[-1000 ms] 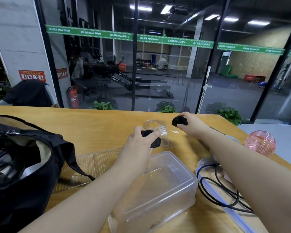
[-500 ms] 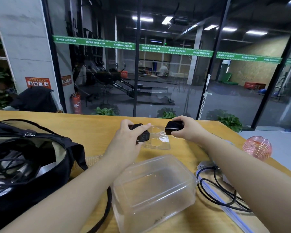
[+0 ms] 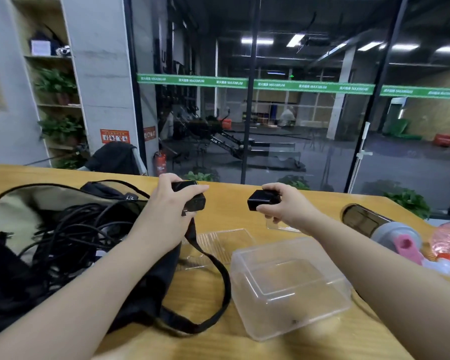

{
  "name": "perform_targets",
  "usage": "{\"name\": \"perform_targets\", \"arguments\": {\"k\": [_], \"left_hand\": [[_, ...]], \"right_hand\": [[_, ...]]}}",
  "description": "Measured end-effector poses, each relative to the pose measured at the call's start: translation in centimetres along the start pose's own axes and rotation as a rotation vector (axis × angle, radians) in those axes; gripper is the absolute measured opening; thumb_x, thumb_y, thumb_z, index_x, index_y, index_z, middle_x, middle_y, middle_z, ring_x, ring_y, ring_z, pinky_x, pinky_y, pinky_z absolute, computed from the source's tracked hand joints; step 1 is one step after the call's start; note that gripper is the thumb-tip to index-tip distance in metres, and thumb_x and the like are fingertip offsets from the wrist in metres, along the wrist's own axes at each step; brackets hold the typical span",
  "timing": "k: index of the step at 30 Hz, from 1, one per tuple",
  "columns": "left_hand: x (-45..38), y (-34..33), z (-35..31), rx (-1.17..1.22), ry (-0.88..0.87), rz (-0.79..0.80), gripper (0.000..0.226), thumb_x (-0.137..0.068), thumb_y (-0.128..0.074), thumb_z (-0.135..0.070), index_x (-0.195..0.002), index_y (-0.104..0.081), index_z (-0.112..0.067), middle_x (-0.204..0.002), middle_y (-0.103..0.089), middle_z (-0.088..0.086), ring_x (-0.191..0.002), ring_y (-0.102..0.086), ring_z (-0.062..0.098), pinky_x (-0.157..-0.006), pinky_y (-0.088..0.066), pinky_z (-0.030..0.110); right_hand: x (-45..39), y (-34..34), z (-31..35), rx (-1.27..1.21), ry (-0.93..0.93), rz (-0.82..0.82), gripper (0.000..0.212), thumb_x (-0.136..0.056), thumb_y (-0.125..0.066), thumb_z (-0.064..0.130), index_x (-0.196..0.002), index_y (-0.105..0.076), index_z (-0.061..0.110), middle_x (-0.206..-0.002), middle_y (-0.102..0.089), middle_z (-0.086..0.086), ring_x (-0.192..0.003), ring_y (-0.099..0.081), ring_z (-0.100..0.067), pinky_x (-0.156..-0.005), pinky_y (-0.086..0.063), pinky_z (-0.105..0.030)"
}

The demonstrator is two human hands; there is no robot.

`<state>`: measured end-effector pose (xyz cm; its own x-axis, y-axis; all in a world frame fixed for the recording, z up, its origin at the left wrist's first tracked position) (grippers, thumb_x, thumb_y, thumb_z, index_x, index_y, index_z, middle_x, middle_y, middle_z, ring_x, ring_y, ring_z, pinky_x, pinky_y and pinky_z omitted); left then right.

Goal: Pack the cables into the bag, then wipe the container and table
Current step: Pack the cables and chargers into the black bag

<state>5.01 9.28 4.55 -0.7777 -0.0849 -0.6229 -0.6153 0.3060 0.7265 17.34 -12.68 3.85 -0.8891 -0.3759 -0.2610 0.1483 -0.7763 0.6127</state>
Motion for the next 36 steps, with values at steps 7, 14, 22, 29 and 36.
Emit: {"name": "perform_targets", "arguments": {"k": [7,14,22,29,36], "left_hand": [[4.1,3.9,6.0,-0.119,0.114,0.017,0.058,-0.083,-0.068,-0.019,-0.129,-0.046,-0.046,-0.124,-0.030,0.002,-0.112,-0.046,0.025,-0.095,-0.044,0.037],[6.0,6.2,9.4,-0.338,0.183,0.050,0.048,-0.082,-0.067,-0.026,-0.125,-0.051,-0.039,-0.123,-0.034,0.008,-0.110,-0.046,0.033,-0.091,-0.046,0.043],[6.1,5.0,12.8,-0.344,0.319,0.228,0.047,-0.087,-0.055,-0.044,-0.131,-0.039,-0.041,-0.115,-0.028,0.000,-0.108,-0.041,0.024,-0.093,-0.042,0.035],[5.9,3.1,15.2,-0.296,0.376,0.303,0.050,-0.094,-0.041,-0.041,-0.140,-0.024,-0.036,-0.132,-0.027,0.002,-0.124,-0.029,0.026,-0.101,-0.034,0.037],[5.3,5.0,14.4,-0.360,0.245,0.084,0.051,-0.083,-0.054,-0.022,-0.130,-0.048,-0.039,-0.127,-0.036,0.004,-0.117,-0.029,0.028,-0.099,-0.035,0.041]], "right_hand": [[0.3,-3.2,3.4,0.153,0.114,-0.015,0.058,-0.080,-0.074,0.030,-0.132,-0.049,0.020,-0.118,-0.049,-0.003,-0.079,-0.054,-0.012,-0.051,-0.037,-0.009],[0.6,-5.5,6.3,0.149,0.183,-0.024,0.061,-0.080,-0.073,0.030,-0.134,-0.047,0.019,-0.123,-0.047,-0.003,-0.101,-0.055,-0.016,-0.081,-0.043,-0.020],[1.1,-7.6,9.7,0.091,0.251,0.013,0.060,-0.081,-0.073,0.032,-0.134,-0.047,0.021,-0.119,-0.047,0.003,-0.103,-0.050,-0.010,-0.085,-0.039,-0.019],[1.1,-10.2,11.6,0.011,0.284,0.076,0.058,-0.081,-0.073,0.031,-0.133,-0.048,0.024,-0.121,-0.046,0.006,-0.107,-0.050,-0.009,-0.092,-0.039,-0.021],[0.8,-13.6,14.3,-0.010,0.285,0.204,0.072,-0.082,-0.069,0.023,-0.143,-0.034,0.019,-0.137,-0.034,0.001,-0.099,-0.046,-0.008,-0.076,-0.042,-0.014]]}}
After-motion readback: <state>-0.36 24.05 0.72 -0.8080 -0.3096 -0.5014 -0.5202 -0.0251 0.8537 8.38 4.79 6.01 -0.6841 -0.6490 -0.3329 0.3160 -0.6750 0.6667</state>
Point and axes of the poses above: each hand's wrist, its own x-axis away from the middle knuckle, its own y-axis out of the back of the hand, z = x × y, the point moved 4 cm from there along -x, towards the middle knuckle
